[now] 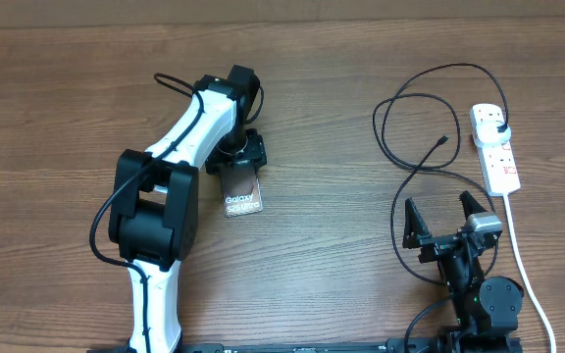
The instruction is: Plug charger to phone and switch on socket
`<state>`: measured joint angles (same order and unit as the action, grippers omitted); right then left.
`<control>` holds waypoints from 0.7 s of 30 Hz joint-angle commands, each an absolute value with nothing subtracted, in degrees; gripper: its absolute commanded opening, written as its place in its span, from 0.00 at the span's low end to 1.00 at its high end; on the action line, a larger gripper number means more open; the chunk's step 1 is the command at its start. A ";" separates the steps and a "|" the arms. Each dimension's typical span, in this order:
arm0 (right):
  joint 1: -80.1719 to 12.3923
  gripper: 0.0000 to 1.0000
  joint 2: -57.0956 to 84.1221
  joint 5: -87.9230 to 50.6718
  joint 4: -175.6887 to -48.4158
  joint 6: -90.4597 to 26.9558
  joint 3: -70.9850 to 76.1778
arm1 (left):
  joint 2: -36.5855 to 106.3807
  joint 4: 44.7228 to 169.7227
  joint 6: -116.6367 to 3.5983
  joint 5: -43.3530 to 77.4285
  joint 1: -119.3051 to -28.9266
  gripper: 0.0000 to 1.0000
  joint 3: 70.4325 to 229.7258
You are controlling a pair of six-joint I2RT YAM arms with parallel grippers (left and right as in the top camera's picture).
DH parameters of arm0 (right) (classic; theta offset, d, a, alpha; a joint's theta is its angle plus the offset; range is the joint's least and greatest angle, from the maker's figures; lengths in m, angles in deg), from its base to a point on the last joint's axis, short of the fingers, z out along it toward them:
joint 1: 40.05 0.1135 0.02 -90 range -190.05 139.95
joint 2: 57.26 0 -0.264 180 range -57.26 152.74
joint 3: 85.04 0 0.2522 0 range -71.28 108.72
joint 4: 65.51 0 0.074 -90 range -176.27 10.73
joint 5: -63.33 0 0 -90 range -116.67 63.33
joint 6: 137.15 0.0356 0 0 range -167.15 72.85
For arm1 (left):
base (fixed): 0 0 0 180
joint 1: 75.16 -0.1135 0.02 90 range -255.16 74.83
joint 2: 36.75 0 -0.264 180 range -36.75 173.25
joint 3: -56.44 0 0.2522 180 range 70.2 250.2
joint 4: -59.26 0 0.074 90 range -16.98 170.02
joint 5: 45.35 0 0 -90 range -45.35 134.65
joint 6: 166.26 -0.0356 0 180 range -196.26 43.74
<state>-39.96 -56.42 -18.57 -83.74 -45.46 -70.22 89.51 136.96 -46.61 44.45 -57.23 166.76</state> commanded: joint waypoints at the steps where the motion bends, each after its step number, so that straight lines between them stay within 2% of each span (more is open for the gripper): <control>1: -39.74 1.00 -57.10 -18.92 -83.47 -45.52 -70.81 | 89.53 136.00 -45.12 46.52 -57.08 0.56 163.48; 9: -39.74 1.00 -57.10 -18.92 -83.47 -45.52 -70.81 | 89.53 134.66 -45.12 46.48 -57.10 0.63 160.37; 12: -39.74 1.00 -57.10 -18.92 -83.47 -45.54 -70.81 | 89.53 134.95 -45.19 45.12 -57.10 0.82 160.35; 16: -39.74 1.00 -57.10 -18.92 -83.47 -45.52 -70.81 | 89.53 135.58 -45.16 43.07 -57.10 1.00 160.35; 21: -39.74 1.00 -57.10 -18.92 -83.47 -45.54 -70.81 | 89.53 137.44 -45.86 43.13 -57.10 1.00 160.35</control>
<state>-39.96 -56.42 -18.59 -83.76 -45.43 -70.22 88.39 136.26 -45.97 43.16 -57.38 162.01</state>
